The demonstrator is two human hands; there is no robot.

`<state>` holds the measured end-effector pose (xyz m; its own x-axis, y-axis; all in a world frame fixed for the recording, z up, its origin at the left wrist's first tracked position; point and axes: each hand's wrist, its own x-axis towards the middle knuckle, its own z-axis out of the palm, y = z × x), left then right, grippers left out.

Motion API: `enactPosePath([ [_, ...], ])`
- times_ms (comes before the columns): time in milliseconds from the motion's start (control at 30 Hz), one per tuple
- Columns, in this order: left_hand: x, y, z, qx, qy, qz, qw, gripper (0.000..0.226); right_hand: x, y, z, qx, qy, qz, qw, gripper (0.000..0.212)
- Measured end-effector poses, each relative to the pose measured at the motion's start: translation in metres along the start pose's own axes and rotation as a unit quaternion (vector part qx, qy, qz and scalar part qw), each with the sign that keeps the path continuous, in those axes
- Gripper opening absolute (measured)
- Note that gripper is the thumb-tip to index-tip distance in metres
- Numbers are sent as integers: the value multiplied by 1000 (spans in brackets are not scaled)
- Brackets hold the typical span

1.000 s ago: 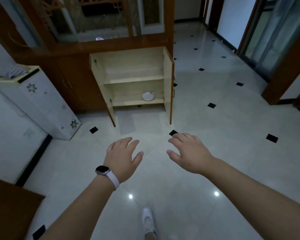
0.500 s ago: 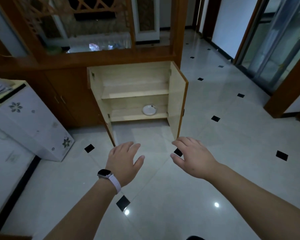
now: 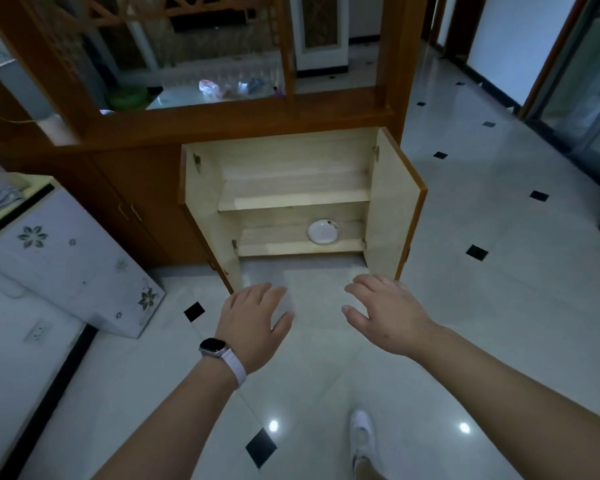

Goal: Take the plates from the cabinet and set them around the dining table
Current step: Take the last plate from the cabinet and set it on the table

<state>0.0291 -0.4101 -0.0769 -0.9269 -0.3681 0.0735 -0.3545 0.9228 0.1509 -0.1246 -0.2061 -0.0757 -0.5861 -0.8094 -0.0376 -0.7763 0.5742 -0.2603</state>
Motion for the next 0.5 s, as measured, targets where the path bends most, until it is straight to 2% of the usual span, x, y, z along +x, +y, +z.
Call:
enactPosePath([
  [133, 71, -10, 1, 26, -17, -10, 999, 47, 77, 34, -10, 3, -19, -15, 1000, 53],
  [367, 165, -18, -6, 44, 3, -19, 999, 52, 185, 71, -32, -5, -25, -42, 999, 49],
  [500, 194, -32, -11, 45, 13, -38, 998, 51, 227, 68, -39, -1, -16, -66, 998, 64],
])
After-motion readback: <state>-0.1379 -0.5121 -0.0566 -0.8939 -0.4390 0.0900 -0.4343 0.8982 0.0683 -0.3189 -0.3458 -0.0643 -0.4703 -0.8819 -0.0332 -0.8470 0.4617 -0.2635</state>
